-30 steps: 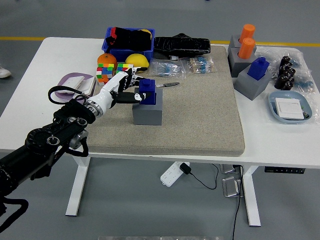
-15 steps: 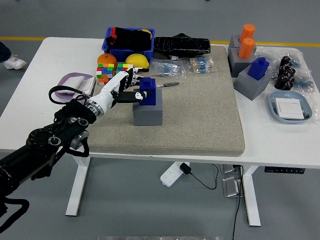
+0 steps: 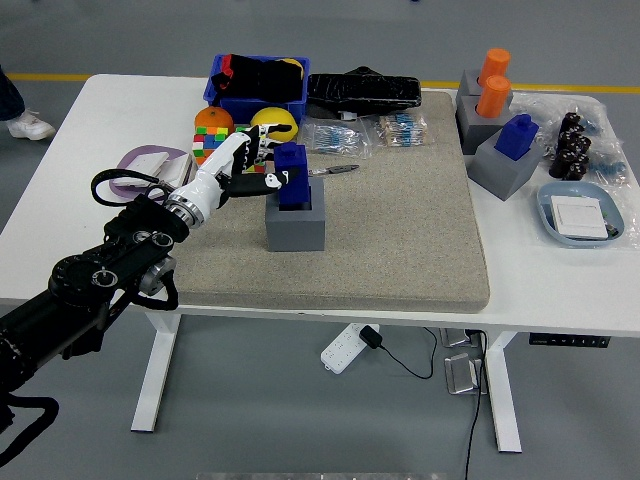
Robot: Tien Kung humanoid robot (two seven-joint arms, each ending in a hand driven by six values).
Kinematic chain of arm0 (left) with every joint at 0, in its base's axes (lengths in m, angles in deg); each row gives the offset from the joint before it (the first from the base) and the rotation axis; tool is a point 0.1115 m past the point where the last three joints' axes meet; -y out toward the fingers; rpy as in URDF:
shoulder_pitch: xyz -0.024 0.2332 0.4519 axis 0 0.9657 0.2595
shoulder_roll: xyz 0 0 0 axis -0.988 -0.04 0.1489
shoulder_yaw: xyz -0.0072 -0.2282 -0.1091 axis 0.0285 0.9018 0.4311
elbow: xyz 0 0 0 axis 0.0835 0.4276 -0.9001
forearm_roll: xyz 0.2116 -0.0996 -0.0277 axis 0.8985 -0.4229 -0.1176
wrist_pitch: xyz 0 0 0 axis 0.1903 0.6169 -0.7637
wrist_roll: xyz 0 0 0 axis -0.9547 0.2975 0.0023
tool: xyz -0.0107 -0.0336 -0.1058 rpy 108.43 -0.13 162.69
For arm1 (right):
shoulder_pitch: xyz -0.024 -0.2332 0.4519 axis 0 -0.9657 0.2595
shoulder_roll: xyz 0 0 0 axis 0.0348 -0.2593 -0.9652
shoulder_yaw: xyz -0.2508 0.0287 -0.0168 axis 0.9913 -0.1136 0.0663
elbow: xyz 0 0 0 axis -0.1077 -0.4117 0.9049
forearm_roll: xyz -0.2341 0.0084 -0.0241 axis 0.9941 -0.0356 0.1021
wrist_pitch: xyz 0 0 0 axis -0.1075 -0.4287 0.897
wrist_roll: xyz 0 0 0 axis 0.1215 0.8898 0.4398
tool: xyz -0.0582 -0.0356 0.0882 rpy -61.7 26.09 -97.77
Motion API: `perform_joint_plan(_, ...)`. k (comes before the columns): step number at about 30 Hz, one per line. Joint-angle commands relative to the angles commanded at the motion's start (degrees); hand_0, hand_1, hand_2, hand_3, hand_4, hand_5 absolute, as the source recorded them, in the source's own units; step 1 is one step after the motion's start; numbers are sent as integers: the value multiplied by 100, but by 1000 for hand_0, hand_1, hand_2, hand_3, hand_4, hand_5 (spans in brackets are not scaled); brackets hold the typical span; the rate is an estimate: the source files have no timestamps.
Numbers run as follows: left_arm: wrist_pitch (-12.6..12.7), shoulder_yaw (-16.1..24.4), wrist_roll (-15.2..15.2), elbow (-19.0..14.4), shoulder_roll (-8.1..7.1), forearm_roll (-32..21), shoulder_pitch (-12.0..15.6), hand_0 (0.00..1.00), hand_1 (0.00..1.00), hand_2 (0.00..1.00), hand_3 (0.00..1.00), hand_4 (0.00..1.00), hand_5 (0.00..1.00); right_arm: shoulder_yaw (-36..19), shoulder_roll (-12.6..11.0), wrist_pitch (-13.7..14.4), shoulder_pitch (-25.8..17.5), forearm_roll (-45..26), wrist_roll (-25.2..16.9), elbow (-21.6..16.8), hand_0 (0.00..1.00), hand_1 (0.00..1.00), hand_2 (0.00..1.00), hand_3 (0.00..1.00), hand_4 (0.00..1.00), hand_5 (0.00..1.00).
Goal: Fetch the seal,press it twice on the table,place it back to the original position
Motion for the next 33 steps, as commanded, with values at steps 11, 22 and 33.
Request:
perform_joint_plan(11,91,746,-79,-137,-338,131,189,798,551,463,814,547,2,-67,7,2,-17,18,-1,3,785,704,715,705,874,618)
perform_joint_plan(22,300,805,-216,325,-439,188,640,792,550,461,813,545,2,-70,32,3,-35,20,-2,6,786,704,715,704,875,617)
perform_joint_plan(33,356,896,-185,506,-326,205,935,791,550,459,810,541,2,-63,40,9,-37,21,-12,2,787,705,715,704,875,616)
